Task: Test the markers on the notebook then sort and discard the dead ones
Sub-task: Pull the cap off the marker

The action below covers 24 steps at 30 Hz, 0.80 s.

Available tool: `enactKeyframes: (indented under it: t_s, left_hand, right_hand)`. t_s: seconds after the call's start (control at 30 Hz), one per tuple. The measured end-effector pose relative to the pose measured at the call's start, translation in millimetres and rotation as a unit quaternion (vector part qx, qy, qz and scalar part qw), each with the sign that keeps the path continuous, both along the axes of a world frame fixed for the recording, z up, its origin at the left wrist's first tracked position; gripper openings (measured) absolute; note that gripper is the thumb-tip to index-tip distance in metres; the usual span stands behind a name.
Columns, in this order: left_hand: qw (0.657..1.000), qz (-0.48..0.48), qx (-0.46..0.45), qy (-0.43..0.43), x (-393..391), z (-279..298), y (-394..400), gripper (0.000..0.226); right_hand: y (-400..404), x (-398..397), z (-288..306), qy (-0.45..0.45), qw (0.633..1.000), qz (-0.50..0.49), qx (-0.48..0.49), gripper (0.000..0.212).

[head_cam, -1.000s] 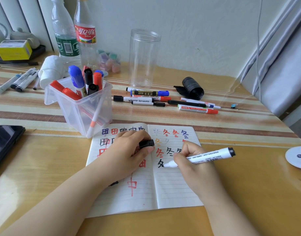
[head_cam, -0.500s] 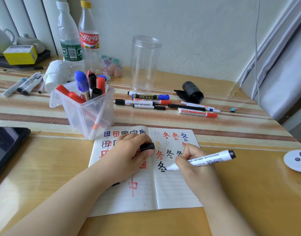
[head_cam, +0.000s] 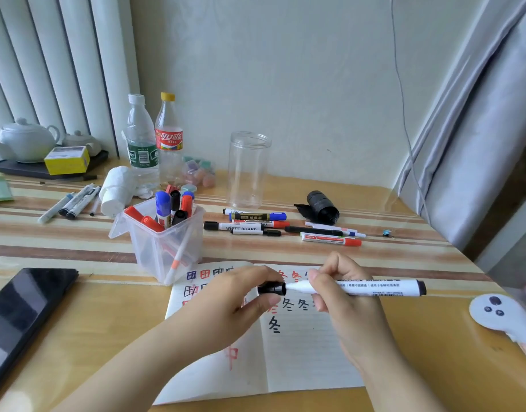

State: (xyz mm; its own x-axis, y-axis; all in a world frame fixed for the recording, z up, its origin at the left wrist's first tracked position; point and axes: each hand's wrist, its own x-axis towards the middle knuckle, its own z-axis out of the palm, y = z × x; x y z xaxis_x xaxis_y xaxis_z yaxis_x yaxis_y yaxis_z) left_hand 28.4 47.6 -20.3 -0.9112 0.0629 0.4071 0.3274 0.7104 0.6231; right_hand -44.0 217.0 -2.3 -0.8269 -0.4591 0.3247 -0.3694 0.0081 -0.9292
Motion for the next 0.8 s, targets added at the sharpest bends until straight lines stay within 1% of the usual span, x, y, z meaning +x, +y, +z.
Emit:
enactKeyframes:
  t_s: [0.07,0.17,0.33,0.4,0.5,0.6,0.67,0.8]
  left_hand:
    - [1.0,-0.005,-0.011,0.0,2.8,2.4,2.7,0.018]
    - [1.0,-0.008,-0.008,-0.004,9.6,7.6,5.8,0.007]
    - [1.0,-0.007,-0.019,0.016,16.1,11.1,7.9,0.005]
    - [0.999,-0.012,-0.028,0.03,18.1,12.1,8.2,0.012]
    - [0.998,-0.016,-0.034,0.059,22.2,15.4,8.7,0.021]
    - [0.996,-0.009,-0.035,0.079,27.1,18.2,7.5,0.014]
    - [0.996,0.003,-0.04,0.083,28.8,17.0,3.8,0.018]
    - [0.994,0.049,-0.036,0.089,33.9,16.0,-11.4,0.025]
  right_hand:
    - [0.0,1.5,2.4,0.0,1.0,0.004,-0.003,0.029]
    - [-0.5,3.8,4.9,-0.014,1.0,0.01,-0.005,0.03]
    - [-6.0,9.1,3.3,-0.033,0.999,0.022,0.001,0.029]
    - [-10.8,11.7,3.2,-0.042,0.999,0.028,-0.008,0.029]
    - [-18.6,14.8,3.8,-0.074,0.994,0.065,-0.054,0.028]
    - [-26.7,18.1,4.1,-0.094,0.988,0.096,-0.074,0.028]
    - [-33.1,19.7,4.0,-0.107,0.985,0.107,-0.086,0.03]
    - [-53.6,21.5,2.5,-0.126,0.985,0.1,-0.059,0.032]
